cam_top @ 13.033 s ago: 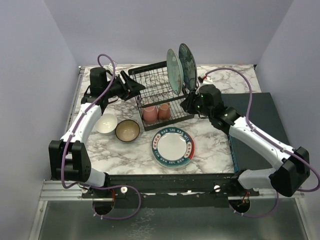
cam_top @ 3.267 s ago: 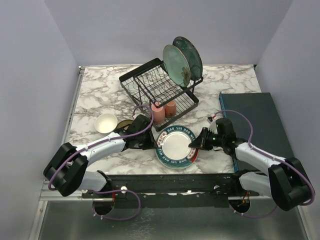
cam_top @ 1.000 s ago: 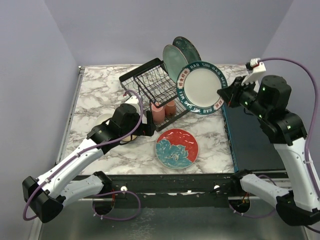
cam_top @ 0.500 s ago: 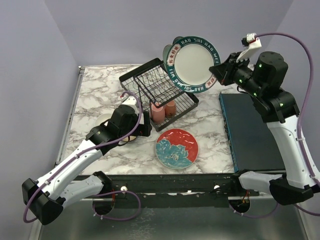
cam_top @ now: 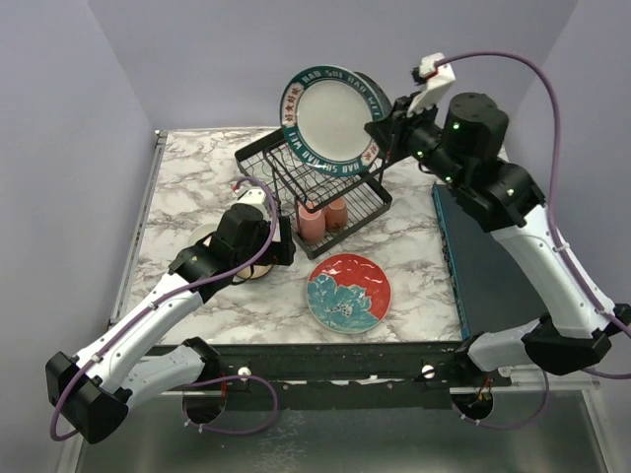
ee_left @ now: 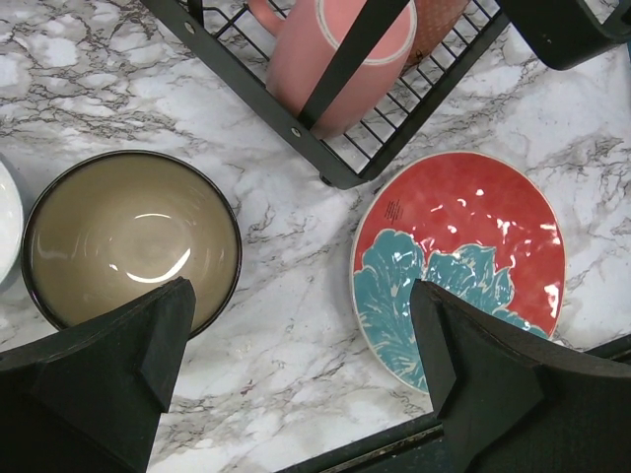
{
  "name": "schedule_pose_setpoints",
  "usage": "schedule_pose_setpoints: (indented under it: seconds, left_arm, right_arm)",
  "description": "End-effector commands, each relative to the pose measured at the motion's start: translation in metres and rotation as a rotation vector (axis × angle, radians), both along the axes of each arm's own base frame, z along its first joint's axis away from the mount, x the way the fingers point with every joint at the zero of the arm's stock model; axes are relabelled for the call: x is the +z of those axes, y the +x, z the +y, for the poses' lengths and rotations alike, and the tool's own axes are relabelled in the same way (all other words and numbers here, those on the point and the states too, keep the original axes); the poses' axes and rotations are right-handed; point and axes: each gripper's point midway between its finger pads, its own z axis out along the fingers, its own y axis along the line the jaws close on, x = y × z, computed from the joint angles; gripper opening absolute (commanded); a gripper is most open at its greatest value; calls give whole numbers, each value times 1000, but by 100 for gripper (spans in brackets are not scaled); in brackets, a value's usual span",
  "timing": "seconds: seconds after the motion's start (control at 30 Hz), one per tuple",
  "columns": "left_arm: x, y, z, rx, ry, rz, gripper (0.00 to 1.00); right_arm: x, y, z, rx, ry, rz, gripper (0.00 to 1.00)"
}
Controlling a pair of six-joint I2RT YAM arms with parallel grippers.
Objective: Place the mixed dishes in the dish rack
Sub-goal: Insert the plate into the dish rack.
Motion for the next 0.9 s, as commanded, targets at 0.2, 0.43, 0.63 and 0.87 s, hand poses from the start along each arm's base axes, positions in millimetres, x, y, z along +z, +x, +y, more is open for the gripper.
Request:
schedule_pose_setpoints:
  seconds: [0.2,0.43,0.63,0.87]
  left_arm:
    - [-4,-2,6,7,16,5,99]
    - [-4,-1,7,11,19,4,99]
    - [-4,0,8,15,18,7,99]
    - [-4,0,9,18,17,5,99]
  right_arm:
    - [23,17,34,-244,-178,-219,0]
    - [18,32,42,-313,-273,-273,0]
    - [9,48,46,-358,-375,-338,0]
    - [-3,58,53,-371,-431,-365,0]
